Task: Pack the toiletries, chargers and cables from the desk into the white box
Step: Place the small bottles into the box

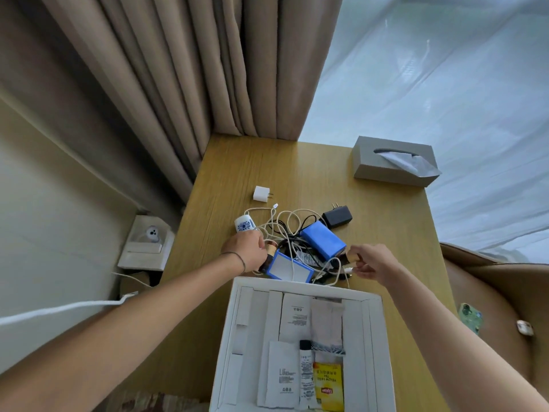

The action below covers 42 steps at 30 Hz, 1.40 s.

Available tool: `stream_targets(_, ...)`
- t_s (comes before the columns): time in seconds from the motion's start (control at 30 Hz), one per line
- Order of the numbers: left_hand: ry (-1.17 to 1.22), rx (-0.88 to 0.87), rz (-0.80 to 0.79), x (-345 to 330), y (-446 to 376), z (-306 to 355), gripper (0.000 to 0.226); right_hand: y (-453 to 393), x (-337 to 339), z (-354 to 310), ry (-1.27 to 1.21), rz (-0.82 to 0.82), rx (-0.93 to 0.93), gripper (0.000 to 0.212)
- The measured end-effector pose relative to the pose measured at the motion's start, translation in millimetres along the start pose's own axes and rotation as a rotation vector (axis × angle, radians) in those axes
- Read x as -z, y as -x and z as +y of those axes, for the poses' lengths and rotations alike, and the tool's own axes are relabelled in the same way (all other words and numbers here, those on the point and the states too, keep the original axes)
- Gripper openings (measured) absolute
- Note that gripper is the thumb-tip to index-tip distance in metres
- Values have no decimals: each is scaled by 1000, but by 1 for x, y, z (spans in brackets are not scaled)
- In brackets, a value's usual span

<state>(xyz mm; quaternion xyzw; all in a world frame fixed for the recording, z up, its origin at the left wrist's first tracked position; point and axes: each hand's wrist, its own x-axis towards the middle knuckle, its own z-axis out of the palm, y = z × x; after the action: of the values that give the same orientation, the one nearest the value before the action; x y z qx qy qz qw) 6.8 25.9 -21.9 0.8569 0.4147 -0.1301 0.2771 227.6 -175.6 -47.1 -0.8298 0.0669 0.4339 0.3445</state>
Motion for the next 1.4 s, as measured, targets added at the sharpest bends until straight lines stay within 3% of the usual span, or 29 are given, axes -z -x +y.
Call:
stream_targets(0.23,-100,-64,14,-16,-21,11,14,61,29,-6,-277,-185,185,24)
stream_targets(0.4,-206,-76,17,-23,-28,18,23,119,25,3,-523,-566,217,39)
stream_targets(0.57,-208,-95,39,-25,-29,22,24,154,-1,19,-491,-723,203,43)
stream_targets(0.8,66,-110,10,-19,-24,14,22,162,-57,50,-236,-704,134,28)
stream_targets(0.93,352,-115,64,0,-5,4,9,155,-91,65,-81,-664,76,33)
stream_targets(1.03,533,-67,85,19,19,-7,11,148,-114,70,2,-602,41,37)
stream_targets(1.2,943,150,-79,37,62,-28,19,132,-147,69,63,-469,-2,36)
stream_targets(1.3,1048,210,-186,40,86,-42,21,126,-163,73,148,-386,55,35)
stream_targets(1.4,997,185,-219,39,107,-50,17,120,-175,77,337,-291,177,38)
